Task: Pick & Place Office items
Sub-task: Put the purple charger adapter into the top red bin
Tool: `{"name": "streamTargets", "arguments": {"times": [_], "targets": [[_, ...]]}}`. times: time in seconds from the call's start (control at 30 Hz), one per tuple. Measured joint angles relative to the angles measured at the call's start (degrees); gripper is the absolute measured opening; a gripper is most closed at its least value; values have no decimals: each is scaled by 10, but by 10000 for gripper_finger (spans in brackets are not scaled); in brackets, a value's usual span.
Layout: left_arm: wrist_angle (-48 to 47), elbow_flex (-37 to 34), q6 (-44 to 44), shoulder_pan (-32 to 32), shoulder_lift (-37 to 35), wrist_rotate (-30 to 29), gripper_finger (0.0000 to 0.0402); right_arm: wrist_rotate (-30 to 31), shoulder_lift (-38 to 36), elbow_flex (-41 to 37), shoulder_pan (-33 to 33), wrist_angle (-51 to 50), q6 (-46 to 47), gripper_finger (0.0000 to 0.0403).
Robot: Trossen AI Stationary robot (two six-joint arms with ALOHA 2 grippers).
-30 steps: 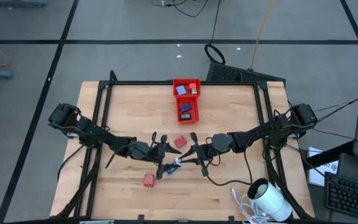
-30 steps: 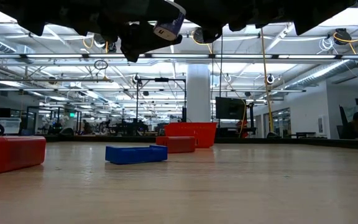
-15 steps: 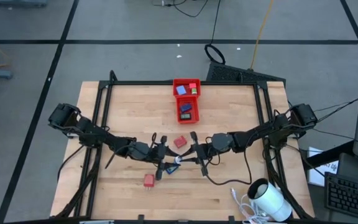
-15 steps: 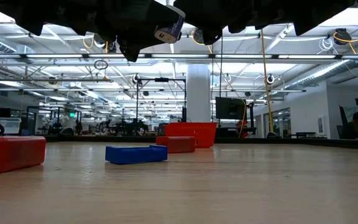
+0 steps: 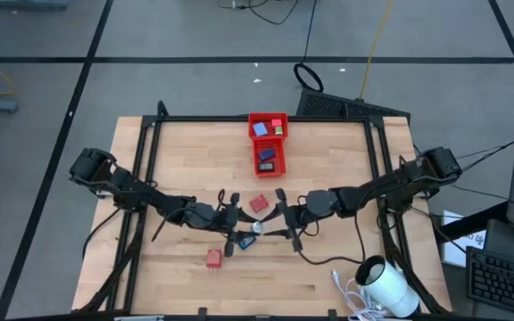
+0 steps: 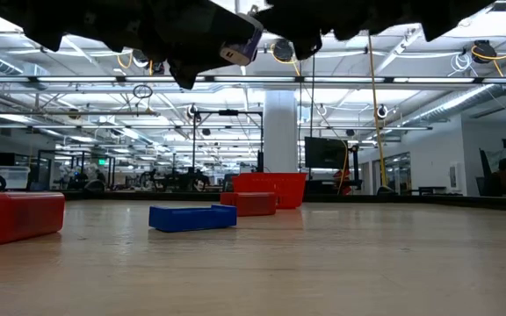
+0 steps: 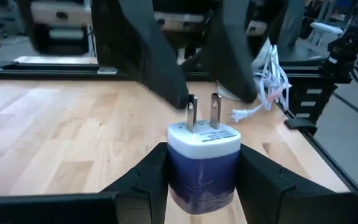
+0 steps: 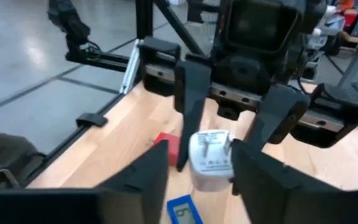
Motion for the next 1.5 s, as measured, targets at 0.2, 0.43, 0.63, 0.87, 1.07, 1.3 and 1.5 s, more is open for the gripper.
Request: {"name": "streamTargets", "arguments": {"times": [0.2, 0.43, 0.63, 0.87, 1.07, 1.3, 1.5], "targets": [[0, 0, 0, 0, 0, -14, 146, 16, -63, 0, -1, -73, 40, 236], [1, 0, -1, 0, 0, -14, 146, 15, -179, -13, -1, -220, 42, 261], [1, 0, -2, 0, 0, -12, 146, 38, -282, -140, -7, -145, 11, 263], [1, 0, -2, 0, 0, -12, 146, 156, -402, -334, -22, 46, 16, 263], [0, 0, 1, 0, 0, -11, 146, 198, -468, -468, -51, 230, 55, 260], [-2, 0, 1, 3, 0, -10, 146, 197, -498, -483, -62, 216, 54, 261], [-2, 0, 1, 4, 0, -10, 146, 198, -490, -484, -62, 138, 21, 262]]}}
